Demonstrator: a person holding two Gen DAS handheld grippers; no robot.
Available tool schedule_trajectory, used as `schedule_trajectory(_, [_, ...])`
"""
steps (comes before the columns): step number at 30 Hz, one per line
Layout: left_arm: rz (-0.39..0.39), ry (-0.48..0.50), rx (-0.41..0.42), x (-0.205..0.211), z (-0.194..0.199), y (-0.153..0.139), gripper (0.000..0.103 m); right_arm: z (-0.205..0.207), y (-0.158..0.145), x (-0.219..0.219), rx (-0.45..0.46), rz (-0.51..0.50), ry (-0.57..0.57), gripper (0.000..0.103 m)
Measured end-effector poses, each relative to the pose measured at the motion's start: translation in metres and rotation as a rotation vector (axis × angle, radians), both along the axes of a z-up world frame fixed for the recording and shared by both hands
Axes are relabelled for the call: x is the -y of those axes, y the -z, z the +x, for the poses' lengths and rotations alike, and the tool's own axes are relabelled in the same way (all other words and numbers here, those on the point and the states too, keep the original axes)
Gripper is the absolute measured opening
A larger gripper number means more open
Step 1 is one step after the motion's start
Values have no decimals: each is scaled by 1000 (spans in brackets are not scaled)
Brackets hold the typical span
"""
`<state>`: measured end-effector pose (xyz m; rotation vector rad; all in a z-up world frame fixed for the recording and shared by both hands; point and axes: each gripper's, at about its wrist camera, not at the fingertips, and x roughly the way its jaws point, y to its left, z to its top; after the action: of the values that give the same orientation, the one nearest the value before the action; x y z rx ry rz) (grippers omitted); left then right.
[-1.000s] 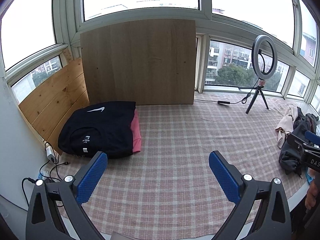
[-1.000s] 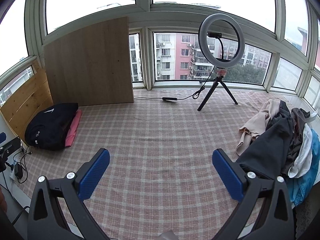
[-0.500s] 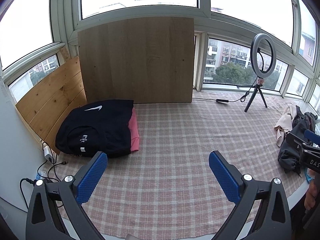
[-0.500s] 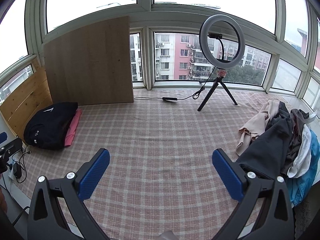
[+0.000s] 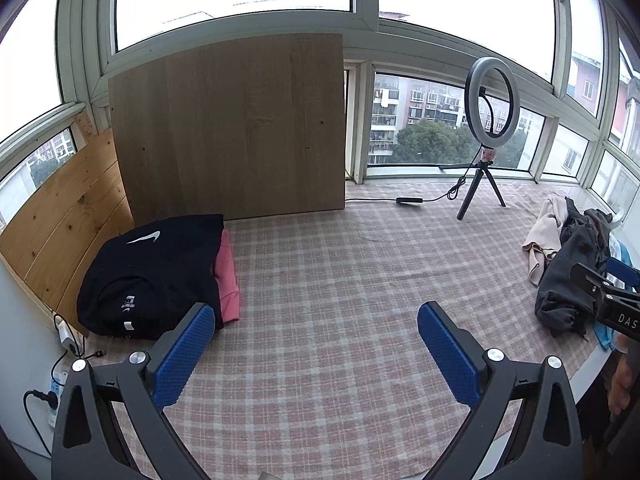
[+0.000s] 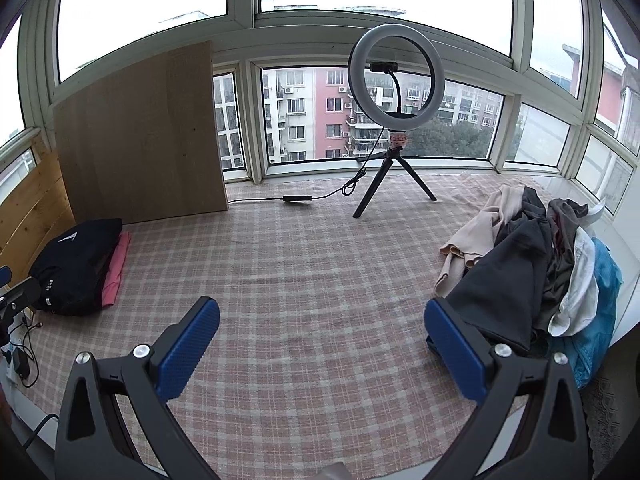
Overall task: Fold clothes
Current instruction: 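Move both tools toward the pile of clothes by the window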
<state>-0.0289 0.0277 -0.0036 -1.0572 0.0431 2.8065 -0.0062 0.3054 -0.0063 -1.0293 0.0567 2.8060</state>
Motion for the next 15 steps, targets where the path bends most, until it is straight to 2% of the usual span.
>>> schedule_trajectory(5, [-28, 78, -10, -26, -10, 0, 102, 14, 1, -24, -6, 15, 81, 103])
schedule_trajectory(15, [-2, 214, 25, -75, -30, 3, 102, 50, 2, -93, -2, -11, 267, 103])
